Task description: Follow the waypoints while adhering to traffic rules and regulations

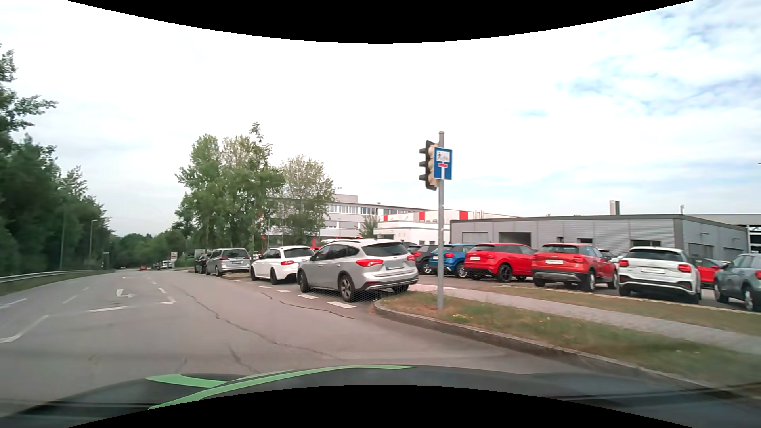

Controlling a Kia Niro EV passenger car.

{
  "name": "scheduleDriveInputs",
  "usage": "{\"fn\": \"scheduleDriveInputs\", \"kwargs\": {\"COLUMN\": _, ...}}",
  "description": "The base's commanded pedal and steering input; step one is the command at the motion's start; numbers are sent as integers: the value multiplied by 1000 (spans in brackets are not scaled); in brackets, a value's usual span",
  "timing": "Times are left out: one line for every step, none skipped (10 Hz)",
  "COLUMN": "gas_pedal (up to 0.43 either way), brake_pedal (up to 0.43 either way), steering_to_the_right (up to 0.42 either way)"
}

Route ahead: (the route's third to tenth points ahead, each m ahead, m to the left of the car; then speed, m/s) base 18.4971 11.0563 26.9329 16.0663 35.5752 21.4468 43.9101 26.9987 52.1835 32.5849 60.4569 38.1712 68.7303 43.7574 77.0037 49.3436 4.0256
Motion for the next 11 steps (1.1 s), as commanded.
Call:
{"fn": "scheduleDriveInputs", "kwargs": {"gas_pedal": 130, "brake_pedal": 0, "steering_to_the_right": -398}}
{"fn": "scheduleDriveInputs", "kwargs": {"gas_pedal": 130, "brake_pedal": 0, "steering_to_the_right": -382}}
{"fn": "scheduleDriveInputs", "kwargs": {"gas_pedal": 138, "brake_pedal": 0, "steering_to_the_right": -369}}
{"fn": "scheduleDriveInputs", "kwargs": {"gas_pedal": 138, "brake_pedal": 0, "steering_to_the_right": -358}}
{"fn": "scheduleDriveInputs", "kwargs": {"gas_pedal": 138, "brake_pedal": 0, "steering_to_the_right": -333}}
{"fn": "scheduleDriveInputs", "kwargs": {"gas_pedal": 138, "brake_pedal": 0, "steering_to_the_right": -304}}
{"fn": "scheduleDriveInputs", "kwargs": {"gas_pedal": 138, "brake_pedal": 0, "steering_to_the_right": -279}}
{"fn": "scheduleDriveInputs", "kwargs": {"gas_pedal": 138, "brake_pedal": 0, "steering_to_the_right": -251}}
{"fn": "scheduleDriveInputs", "kwargs": {"gas_pedal": 138, "brake_pedal": 0, "steering_to_the_right": -231}}
{"fn": "scheduleDriveInputs", "kwargs": {"gas_pedal": 138, "brake_pedal": 0, "steering_to_the_right": -215}}
{"fn": "scheduleDriveInputs", "kwargs": {"gas_pedal": 138, "brake_pedal": 0, "steering_to_the_right": -201}}
